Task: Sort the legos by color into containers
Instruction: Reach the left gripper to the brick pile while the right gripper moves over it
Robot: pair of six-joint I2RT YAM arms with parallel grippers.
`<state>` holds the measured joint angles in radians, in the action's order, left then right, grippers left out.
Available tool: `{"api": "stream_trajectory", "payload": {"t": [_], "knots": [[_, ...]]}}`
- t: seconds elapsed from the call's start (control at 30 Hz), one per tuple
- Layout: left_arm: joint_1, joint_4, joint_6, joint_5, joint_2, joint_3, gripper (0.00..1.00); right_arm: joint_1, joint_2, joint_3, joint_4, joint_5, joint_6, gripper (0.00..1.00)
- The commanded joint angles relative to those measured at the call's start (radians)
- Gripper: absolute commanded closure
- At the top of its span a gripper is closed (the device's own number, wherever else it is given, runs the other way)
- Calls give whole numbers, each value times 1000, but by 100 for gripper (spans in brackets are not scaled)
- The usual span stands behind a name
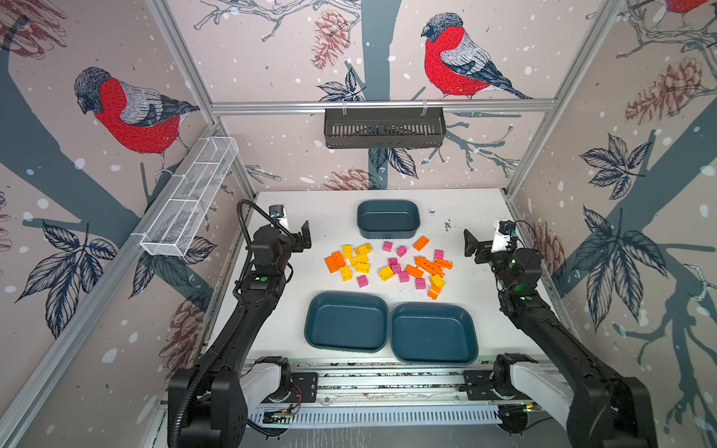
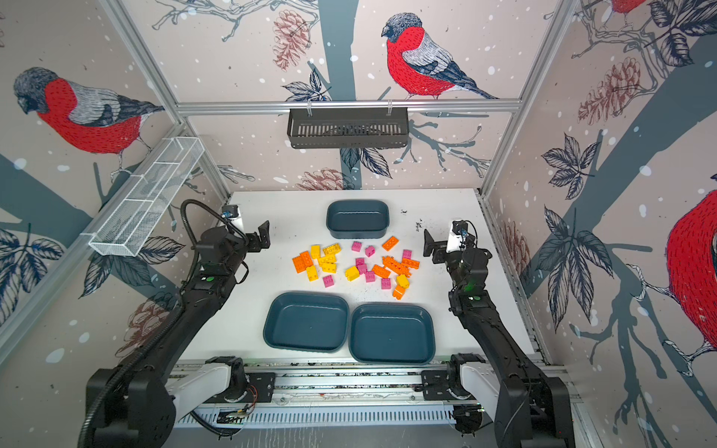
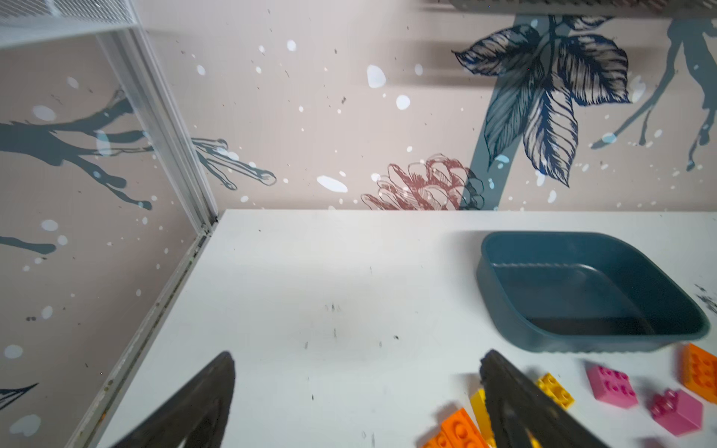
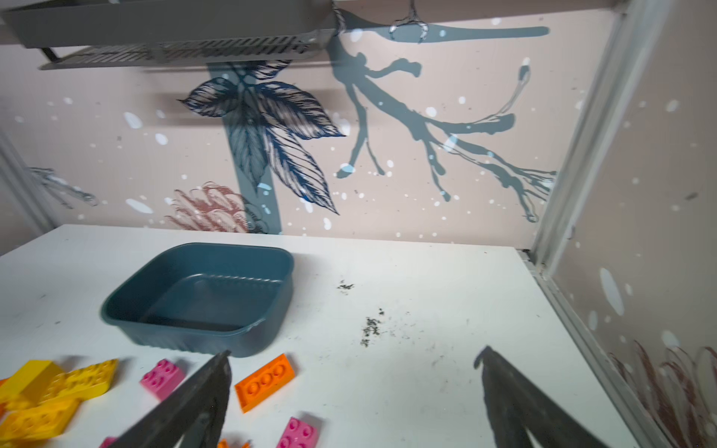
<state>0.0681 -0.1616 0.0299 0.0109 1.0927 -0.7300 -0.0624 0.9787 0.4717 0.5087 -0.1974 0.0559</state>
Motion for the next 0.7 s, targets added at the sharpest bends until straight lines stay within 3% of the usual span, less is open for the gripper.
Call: {"api": "stream_trajectory", "payload": {"t": [0.0, 0.13, 0.4, 0.67], "knots": [[9, 299, -23, 101, 20, -62, 2, -28, -18, 68, -236, -162, -13, 1], [10, 488, -66, 173, 110, -134, 4, -90, -21, 148, -415, -248, -54, 0], [50, 544, -168, 229, 231, -165, 6, -228, 2, 241, -599, -292, -92, 1], [77, 545, 58, 203, 431, -249, 17, -332, 49, 267, -619, -237, -73, 1]]}}
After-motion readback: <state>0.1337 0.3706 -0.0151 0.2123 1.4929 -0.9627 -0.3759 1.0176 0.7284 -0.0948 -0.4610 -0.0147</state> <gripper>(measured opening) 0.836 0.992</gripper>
